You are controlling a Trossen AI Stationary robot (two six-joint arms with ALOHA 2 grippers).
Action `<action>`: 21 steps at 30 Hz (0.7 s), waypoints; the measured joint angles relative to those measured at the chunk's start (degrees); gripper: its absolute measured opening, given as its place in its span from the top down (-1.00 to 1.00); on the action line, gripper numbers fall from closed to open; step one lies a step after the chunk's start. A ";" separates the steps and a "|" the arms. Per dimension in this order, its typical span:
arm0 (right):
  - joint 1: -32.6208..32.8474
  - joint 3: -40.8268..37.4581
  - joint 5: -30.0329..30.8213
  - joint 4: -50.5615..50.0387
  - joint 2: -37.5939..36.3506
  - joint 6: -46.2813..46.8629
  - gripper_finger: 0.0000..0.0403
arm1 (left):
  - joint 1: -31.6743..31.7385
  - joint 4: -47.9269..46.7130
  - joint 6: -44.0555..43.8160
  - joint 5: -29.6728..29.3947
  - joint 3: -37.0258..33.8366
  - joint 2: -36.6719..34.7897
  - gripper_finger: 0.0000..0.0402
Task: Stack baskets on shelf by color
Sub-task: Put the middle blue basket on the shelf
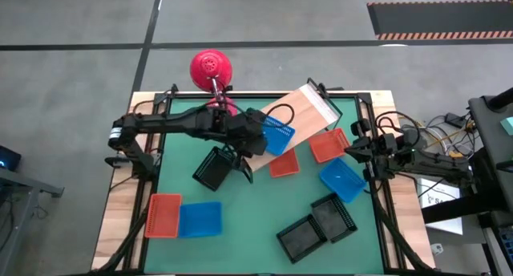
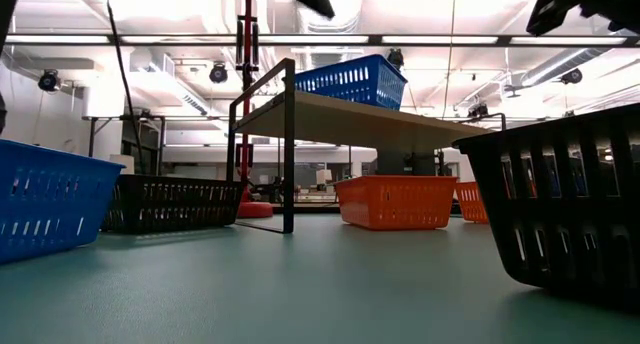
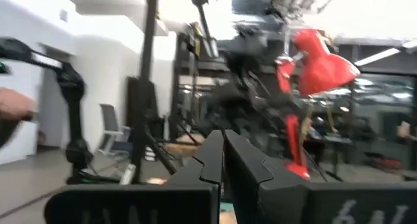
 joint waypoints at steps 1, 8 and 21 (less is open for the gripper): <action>0.00 -0.01 1.09 0.01 1.07 -0.70 0.96 | -1.02 0.92 -3.48 0.00 -0.01 -0.70 0.57; -0.02 0.33 5.35 3.69 11.40 -2.94 0.96 | -13.39 18.29 -5.29 -6.08 -9.38 -5.53 0.71; 3.72 10.89 3.82 -3.77 26.89 -6.20 0.96 | -28.25 64.18 2.90 -10.90 -42.57 -16.04 0.89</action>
